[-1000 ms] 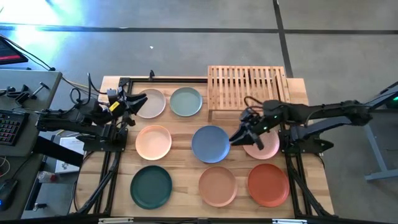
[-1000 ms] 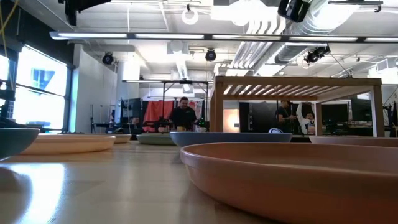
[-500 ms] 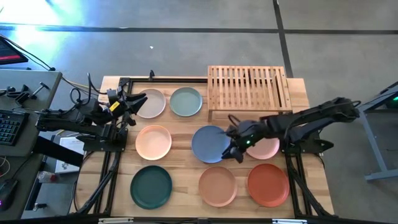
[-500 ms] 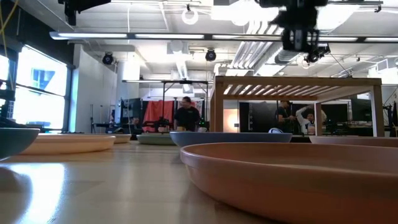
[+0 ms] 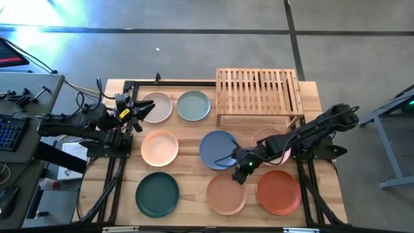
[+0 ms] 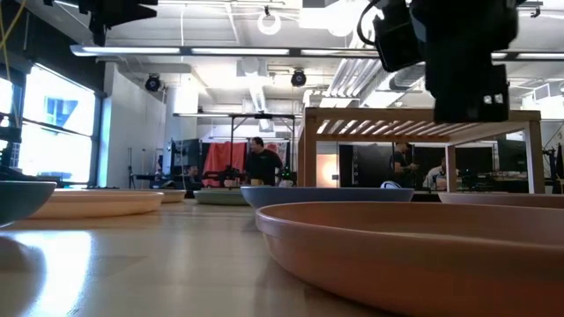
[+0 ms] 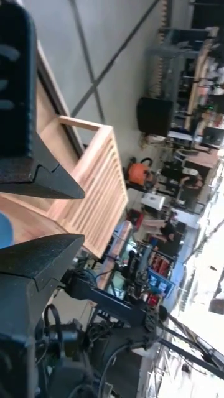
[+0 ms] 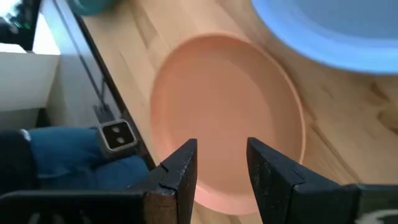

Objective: Place and stack plates onto a shelf
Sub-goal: Put the brown plate on the the shelf

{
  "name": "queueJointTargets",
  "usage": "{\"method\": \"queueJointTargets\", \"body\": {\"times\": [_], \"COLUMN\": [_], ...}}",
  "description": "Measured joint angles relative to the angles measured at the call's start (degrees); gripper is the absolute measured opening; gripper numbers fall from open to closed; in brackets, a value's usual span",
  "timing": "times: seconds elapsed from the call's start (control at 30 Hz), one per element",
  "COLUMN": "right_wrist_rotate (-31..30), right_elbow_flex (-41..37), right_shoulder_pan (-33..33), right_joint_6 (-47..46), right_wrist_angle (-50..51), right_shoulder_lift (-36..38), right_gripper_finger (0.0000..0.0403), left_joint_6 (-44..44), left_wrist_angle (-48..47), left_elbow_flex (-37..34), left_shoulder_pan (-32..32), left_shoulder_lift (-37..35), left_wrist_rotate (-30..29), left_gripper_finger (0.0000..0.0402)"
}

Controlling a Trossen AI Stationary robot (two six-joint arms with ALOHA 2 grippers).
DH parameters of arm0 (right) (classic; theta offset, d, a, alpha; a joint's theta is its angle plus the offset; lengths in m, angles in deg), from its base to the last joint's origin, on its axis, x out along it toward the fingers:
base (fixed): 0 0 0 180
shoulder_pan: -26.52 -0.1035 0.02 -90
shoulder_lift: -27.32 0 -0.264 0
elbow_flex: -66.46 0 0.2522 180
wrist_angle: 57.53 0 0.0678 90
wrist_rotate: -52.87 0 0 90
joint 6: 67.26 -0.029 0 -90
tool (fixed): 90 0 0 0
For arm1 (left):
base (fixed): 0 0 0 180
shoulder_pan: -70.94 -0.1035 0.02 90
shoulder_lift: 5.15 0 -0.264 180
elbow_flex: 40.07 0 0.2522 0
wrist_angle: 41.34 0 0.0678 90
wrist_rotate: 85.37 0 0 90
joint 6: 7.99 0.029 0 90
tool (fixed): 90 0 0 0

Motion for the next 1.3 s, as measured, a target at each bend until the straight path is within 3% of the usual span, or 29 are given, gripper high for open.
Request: {"method": "queueJointTargets", "body": {"times": [0.6, 1.3], "right_wrist_rotate": [-12.26, -12.68], "right_elbow_flex": [0.0, -0.02], "right_shoulder_pan": [-5.7, -6.59], "right_joint_6": [0.26, 0.0], "right_wrist_angle": [6.28, 5.89], "right_shoulder_lift": [-4.29, -10.17], "right_gripper_finger": [0.0121, 0.0121], "left_joint_6": [-5.72, -5.72], "left_wrist_angle": [-4.89, -4.89], "left_elbow_flex": [0.0, 0.0], "left_shoulder_pan": [0.01, 0.0], "left_shoulder_lift": [0.0, 0.0], "left_wrist_rotate": [2.02, 2.0], "left_gripper_finger": [0.009, 0.009]}}
